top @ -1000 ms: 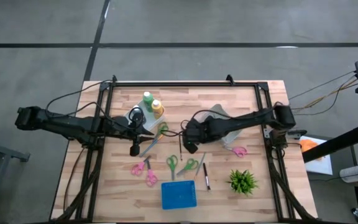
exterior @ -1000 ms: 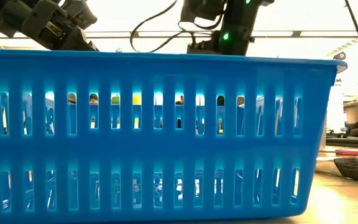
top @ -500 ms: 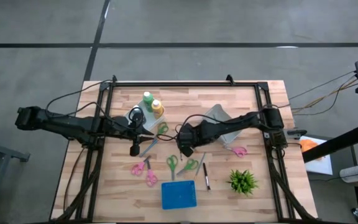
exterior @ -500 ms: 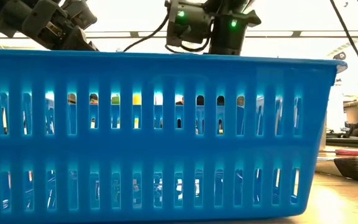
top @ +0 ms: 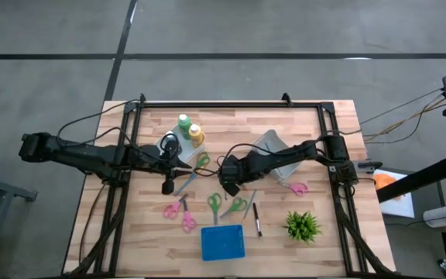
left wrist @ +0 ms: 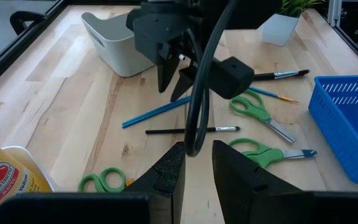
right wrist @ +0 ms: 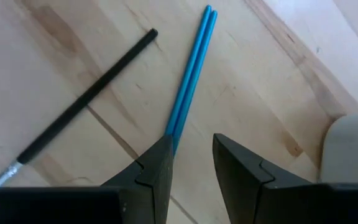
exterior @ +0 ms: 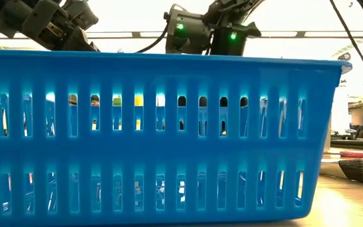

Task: Pick & Place Paint Supplies
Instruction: Put the blue paintbrush into the gray bin

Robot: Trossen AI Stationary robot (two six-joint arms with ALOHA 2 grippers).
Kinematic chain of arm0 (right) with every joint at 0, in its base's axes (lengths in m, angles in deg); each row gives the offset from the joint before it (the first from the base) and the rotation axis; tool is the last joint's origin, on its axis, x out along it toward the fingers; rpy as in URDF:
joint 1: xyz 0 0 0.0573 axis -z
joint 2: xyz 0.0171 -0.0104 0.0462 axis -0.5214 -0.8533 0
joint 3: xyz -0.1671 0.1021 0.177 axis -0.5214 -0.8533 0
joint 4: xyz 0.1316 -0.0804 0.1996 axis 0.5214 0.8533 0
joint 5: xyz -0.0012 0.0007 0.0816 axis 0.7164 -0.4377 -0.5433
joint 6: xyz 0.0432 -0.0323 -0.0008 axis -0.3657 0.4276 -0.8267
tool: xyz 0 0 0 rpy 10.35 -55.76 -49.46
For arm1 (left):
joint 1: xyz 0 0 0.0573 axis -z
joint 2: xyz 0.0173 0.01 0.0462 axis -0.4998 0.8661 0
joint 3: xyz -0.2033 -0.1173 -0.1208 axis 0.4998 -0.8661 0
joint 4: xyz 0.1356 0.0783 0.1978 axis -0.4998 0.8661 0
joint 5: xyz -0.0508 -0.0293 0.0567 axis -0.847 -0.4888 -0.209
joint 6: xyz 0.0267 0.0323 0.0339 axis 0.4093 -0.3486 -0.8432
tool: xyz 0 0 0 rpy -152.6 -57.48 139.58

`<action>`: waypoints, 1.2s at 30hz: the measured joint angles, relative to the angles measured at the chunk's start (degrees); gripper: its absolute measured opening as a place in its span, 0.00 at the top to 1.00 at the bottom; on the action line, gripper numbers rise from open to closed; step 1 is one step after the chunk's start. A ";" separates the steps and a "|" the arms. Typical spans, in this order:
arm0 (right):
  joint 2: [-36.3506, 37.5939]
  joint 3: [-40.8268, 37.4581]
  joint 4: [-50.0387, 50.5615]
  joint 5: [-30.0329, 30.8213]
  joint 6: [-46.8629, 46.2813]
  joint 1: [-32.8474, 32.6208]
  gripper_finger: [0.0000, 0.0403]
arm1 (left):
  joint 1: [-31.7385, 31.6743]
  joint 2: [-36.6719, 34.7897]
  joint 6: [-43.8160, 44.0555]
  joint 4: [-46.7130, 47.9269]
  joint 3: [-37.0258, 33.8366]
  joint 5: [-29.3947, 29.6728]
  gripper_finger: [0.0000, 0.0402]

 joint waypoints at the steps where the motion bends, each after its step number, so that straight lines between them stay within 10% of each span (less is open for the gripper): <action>1: -0.08 -0.03 -0.01 0.00 0.00 0.00 0.72 | 0.01 -0.02 0.00 -0.03 -0.01 0.00 0.80; 36: -0.31 -4.15 -3.55 -0.42 0.33 0.33 0.73 | 0.01 -0.02 0.00 -0.02 0.00 0.00 0.80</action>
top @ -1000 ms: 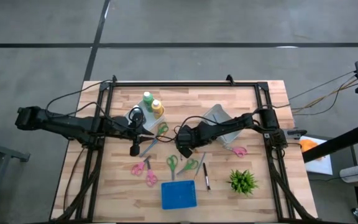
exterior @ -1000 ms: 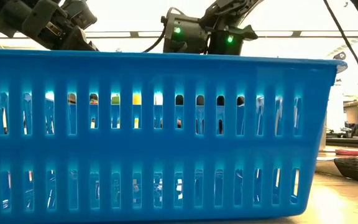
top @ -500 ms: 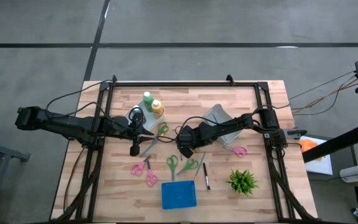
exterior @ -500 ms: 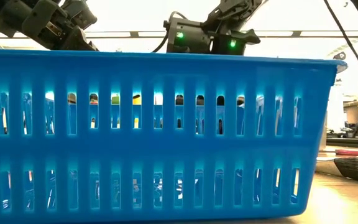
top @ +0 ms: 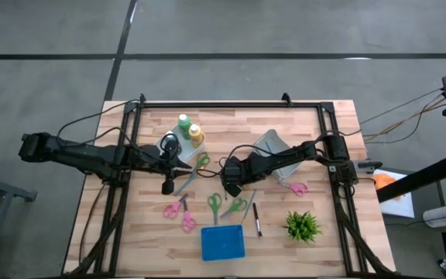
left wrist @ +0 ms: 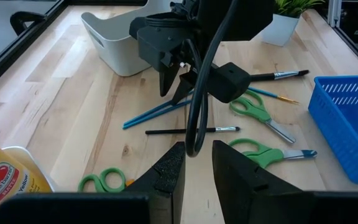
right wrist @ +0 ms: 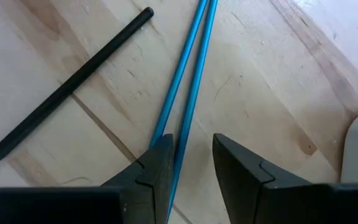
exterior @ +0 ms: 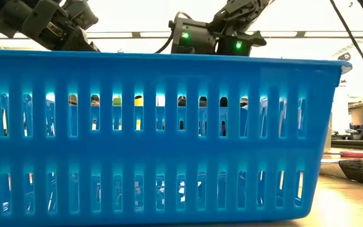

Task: Pick & Place Paint Supplies
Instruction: Put the blue paintbrush into the gray bin

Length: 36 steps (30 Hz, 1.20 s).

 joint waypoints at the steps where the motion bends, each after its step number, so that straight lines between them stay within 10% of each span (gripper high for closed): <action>1: -0.01 0.00 -0.02 -0.02 0.00 0.00 0.73 | 0.02 0.00 -0.01 -0.01 -0.01 0.00 0.80; 10: -0.11 -0.04 -1.15 -1.70 0.68 0.00 0.96 | 0.00 0.02 0.00 -0.01 -0.02 0.00 0.80; 36: 2.42 -0.42 0.06 -2.12 1.09 0.04 0.96 | -0.01 0.00 -0.01 -0.03 0.00 0.00 0.79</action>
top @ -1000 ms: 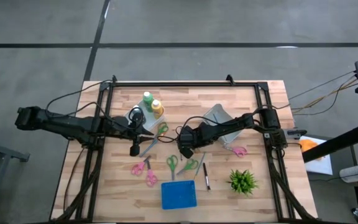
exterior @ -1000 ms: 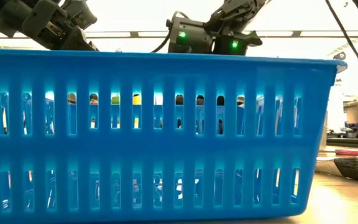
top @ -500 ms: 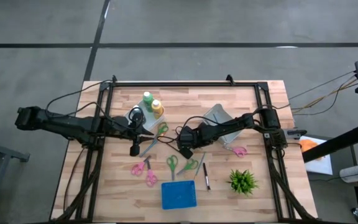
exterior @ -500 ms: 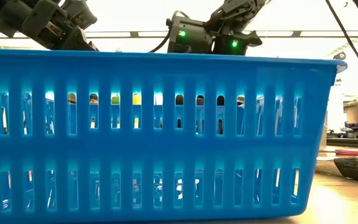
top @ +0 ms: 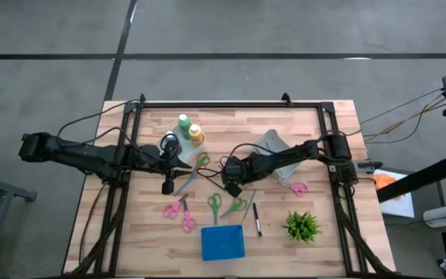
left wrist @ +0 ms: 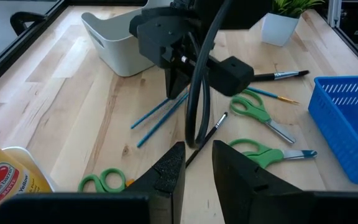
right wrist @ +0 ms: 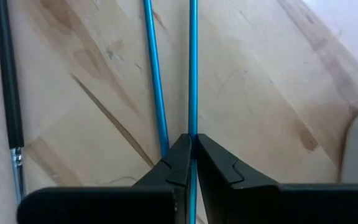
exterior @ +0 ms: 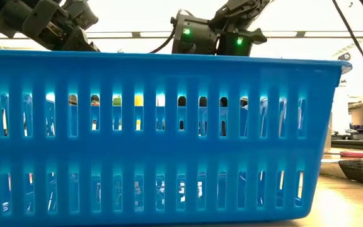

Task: Pick & Place Paint Supplies
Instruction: Put the blue paintbrush into the gray bin

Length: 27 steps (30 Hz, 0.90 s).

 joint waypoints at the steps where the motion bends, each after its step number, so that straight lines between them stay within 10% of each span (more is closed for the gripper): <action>1: 0.27 0.00 0.37 0.03 0.21 0.00 0.96 | 0.02 0.02 0.01 0.02 0.00 0.00 0.79; 27: 21.14 -0.86 18.61 8.86 2.06 0.44 0.96 | 0.01 0.01 0.00 0.04 0.00 0.00 0.79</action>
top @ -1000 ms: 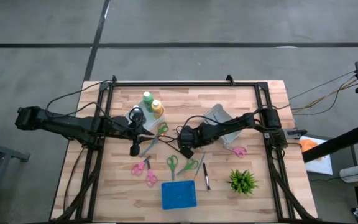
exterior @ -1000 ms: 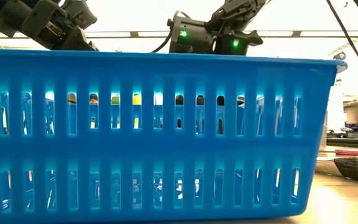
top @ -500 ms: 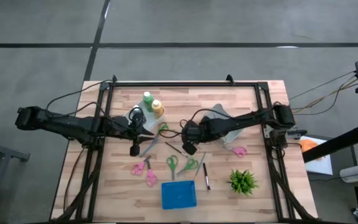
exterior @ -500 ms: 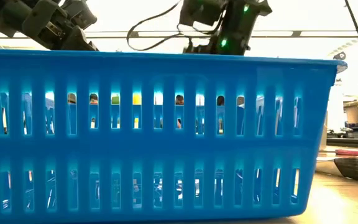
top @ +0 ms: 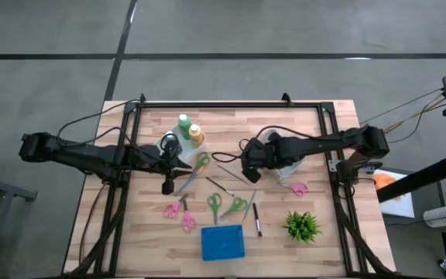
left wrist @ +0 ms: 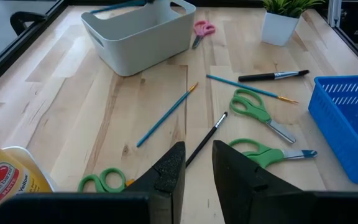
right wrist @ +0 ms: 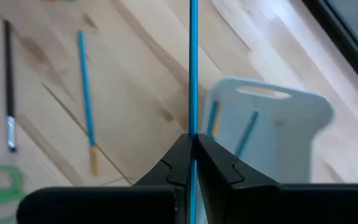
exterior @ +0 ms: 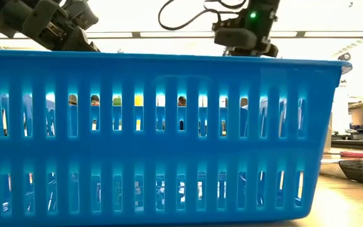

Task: Pick & Place Paint Supplies
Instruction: Put the blue paintbrush into the gray bin

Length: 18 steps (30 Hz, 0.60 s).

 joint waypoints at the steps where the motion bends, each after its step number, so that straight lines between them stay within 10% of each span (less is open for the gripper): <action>1: 0.58 -0.30 0.72 0.04 -0.03 0.03 0.96 | 0.00 -0.01 0.00 -0.02 -0.02 0.00 0.79; 18: 9.12 -16.94 -0.30 -0.73 -4.50 3.39 0.96 | -0.01 0.00 0.00 0.00 -0.01 0.00 0.80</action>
